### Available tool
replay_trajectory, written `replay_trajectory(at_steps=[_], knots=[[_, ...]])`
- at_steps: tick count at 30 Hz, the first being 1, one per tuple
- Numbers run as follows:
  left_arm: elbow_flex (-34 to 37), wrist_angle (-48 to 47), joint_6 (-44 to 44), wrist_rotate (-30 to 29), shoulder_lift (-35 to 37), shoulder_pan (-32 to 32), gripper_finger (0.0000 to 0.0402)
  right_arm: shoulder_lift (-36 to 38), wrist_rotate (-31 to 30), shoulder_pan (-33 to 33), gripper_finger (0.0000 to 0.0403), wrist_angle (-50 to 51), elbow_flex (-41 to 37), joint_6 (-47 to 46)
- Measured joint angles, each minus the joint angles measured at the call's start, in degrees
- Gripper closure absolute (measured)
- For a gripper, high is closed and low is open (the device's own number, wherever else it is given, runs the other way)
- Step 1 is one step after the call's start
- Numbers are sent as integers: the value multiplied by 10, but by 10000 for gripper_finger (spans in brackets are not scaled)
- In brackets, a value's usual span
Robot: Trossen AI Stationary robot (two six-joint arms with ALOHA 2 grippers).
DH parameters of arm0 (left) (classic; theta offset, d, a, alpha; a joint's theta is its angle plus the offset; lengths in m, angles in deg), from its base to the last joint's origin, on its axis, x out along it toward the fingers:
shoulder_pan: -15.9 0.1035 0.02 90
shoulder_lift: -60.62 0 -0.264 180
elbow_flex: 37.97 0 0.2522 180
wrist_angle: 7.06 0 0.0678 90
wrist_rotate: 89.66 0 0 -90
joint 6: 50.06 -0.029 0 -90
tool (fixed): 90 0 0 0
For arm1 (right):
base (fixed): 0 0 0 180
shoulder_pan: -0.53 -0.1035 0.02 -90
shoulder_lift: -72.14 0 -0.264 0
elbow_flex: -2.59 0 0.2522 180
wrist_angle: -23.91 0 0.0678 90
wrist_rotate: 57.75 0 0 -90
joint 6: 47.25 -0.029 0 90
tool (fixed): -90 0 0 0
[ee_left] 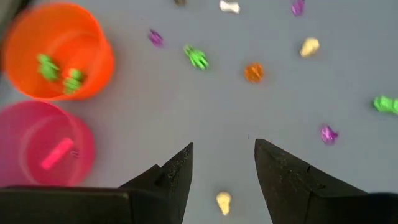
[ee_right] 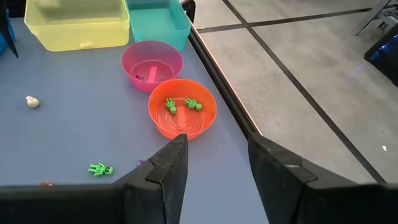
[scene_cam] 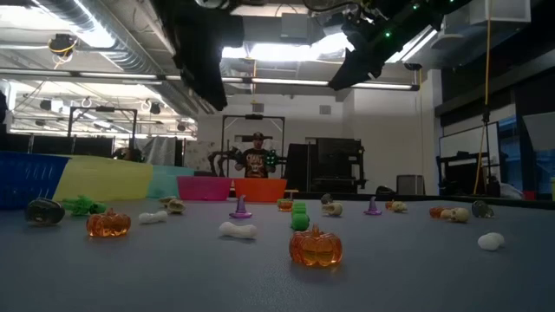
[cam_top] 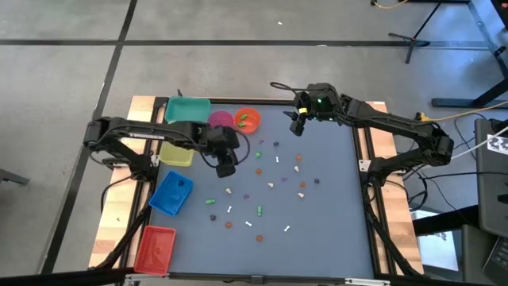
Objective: Sort Halloween decoration
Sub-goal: Put the purple witch hat toy into the pink bin
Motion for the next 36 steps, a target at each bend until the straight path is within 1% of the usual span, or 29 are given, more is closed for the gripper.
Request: replay_trajectory(at_steps=[6, 13, 21, 24, 28, 36], knots=[[0, -4, 0, 25, -28, -14, 246, 0, 0, 0, 235, 0, 0, 0], [12, 3, 1, 23, -29, -37, 246, 0, 0, 0, 235, 0, 0, 0], [25, 94, 3, 22, -28, -73, 246, 0, 0, 0, 235, 0, 0, 0], [25, 129, 18, 15, -37, -86, 246, 0, 0, 0, 235, 0, 0, 0], [25, 164, 33, 12, -68, -109, 246, 0, 0, 0, 235, 1, 0, 0], [25, 201, 48, 12, -153, -147, 246, -12, 0, 0, 235, 4, 0, 0]])
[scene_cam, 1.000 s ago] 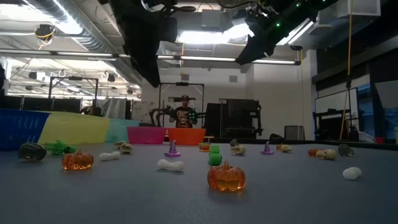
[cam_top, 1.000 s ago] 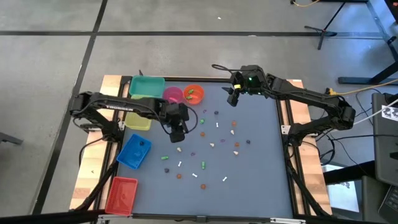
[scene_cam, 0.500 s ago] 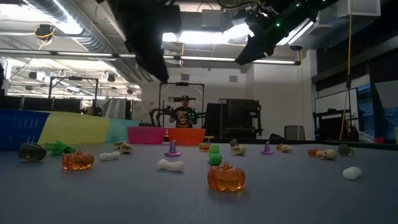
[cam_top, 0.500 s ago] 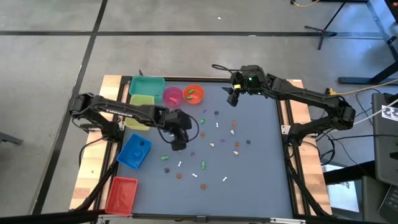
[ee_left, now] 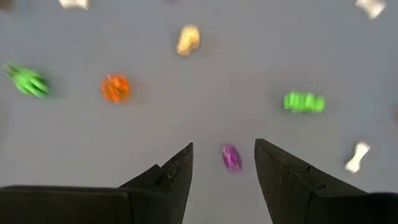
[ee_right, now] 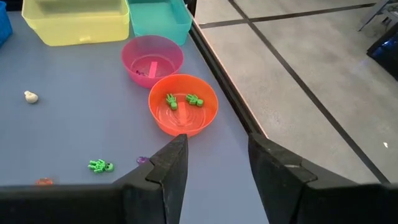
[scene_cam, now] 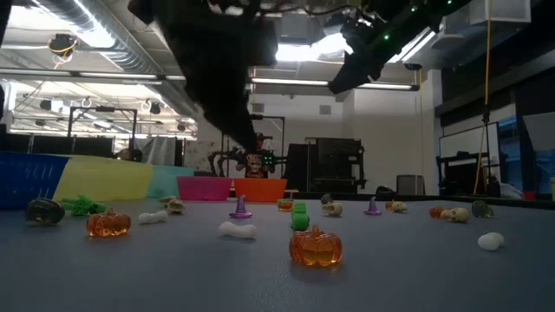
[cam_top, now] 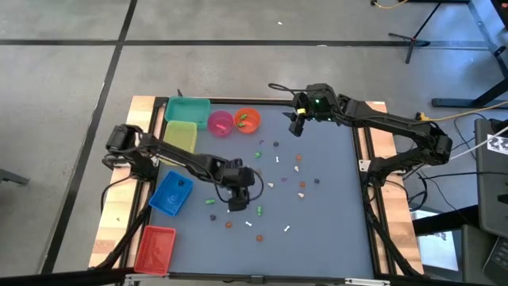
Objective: Sort Halloween decoration
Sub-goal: Put the purple witch hat toy into the pink bin
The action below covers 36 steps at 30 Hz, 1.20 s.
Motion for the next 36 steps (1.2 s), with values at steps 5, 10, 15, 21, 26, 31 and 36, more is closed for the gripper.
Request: replay_trajectory(at_steps=[5, 10, 15, 21, 26, 31, 36], knots=[[0, 6, 21, 7, -41, -9, 246, -26, 0, 0, 235, -1, 0, 0], [0, 11, 27, 10, -63, -20, 246, -57, 3, 0, 235, -1, 0, 0], [0, 19, 30, -1, -70, -22, 246, -77, 4, 0, 235, -2, 0, 0], [0, 28, 31, -4, -82, -20, 246, -83, 4, 0, 235, -2, 0, 0], [0, 31, 31, -2, -95, -20, 246, -83, 4, 0, 235, -2, 0, 1], [0, 31, 32, -1, -99, -20, 252, -83, 4, 0, 235, -2, 0, 3], [0, 31, 32, -1, -99, -20, 278, -83, 4, 0, 235, -2, 0, 4]])
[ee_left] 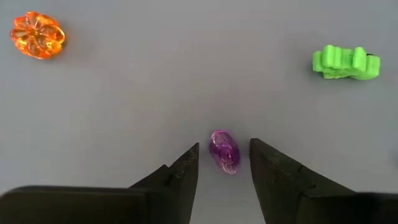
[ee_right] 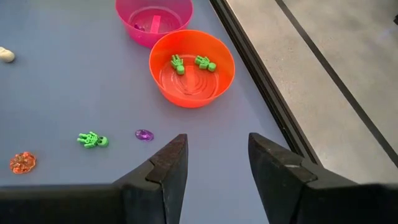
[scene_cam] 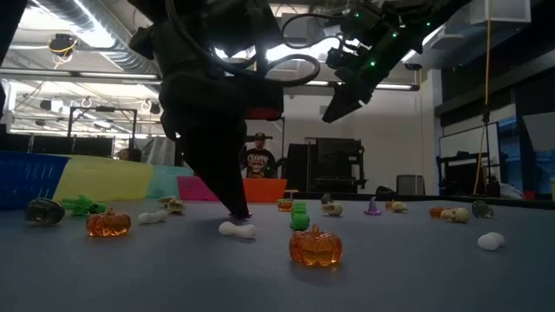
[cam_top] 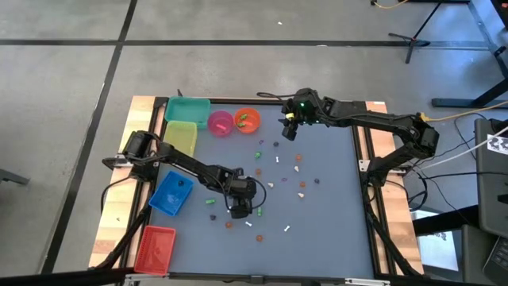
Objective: Sort Halloween decoration
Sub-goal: Put the purple witch hat toy into the pink bin
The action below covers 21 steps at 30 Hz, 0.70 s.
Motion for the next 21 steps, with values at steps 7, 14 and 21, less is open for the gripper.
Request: replay_trajectory(at_steps=[7, 14, 21], knots=[[0, -1, 0, 0, 0, 0, 315, 0, 0, 0, 235, 0, 0, 0], [0, -2, -3, 0, 0, 0, 340, 0, 0, 0, 235, 0, 0, 0], [0, -3, -3, -2, 0, 0, 362, 0, 0, 0, 235, 0, 0, 0]])
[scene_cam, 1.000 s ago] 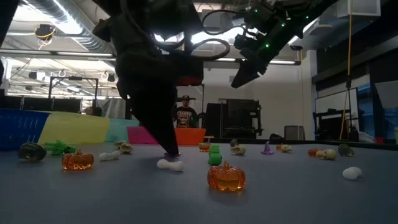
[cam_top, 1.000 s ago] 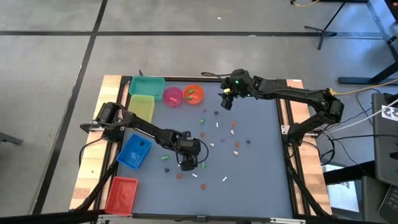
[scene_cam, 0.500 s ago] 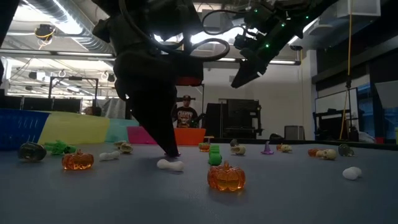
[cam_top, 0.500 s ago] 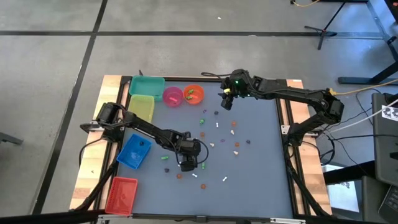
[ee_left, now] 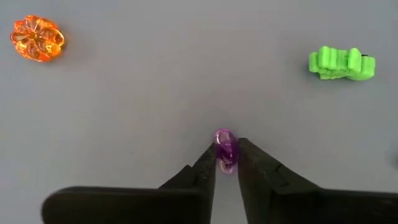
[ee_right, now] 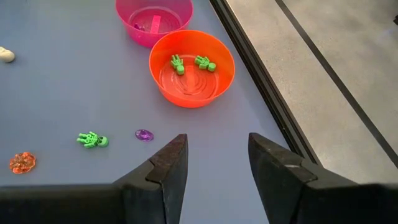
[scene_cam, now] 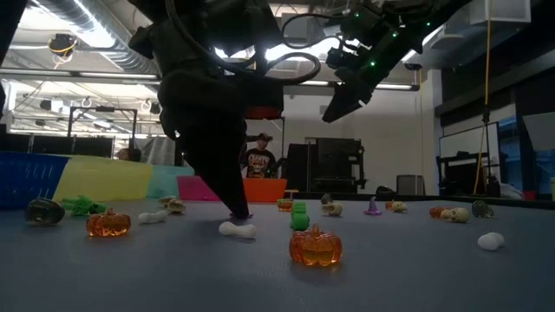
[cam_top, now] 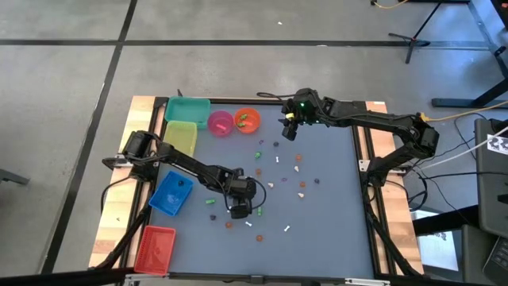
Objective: Sort Halloween decoration
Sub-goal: Put the purple witch hat toy into the pink bin
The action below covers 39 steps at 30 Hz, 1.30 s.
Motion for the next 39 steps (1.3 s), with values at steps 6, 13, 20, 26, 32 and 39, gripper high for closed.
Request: replay_trajectory(at_steps=[6, 13, 20, 26, 32, 39], knots=[[0, 0, 0, -1, 0, 0, 376, 0, 0, 0, 235, 0, 0, 0], [0, 0, 0, -1, 0, 0, 383, 0, 0, 0, 235, 0, 0, 0], [0, -1, 0, -1, 0, 0, 383, 0, 0, 0, 235, 0, 0, 0], [0, -2, 0, 0, 2, 0, 383, 0, 0, 0, 235, 0, 0, 0], [1, -10, 0, -1, 12, 1, 384, 0, 0, 0, 235, 0, 0, 0], [1, -18, 0, 0, 26, 1, 384, 0, 0, 0, 235, 0, 0, 0]])
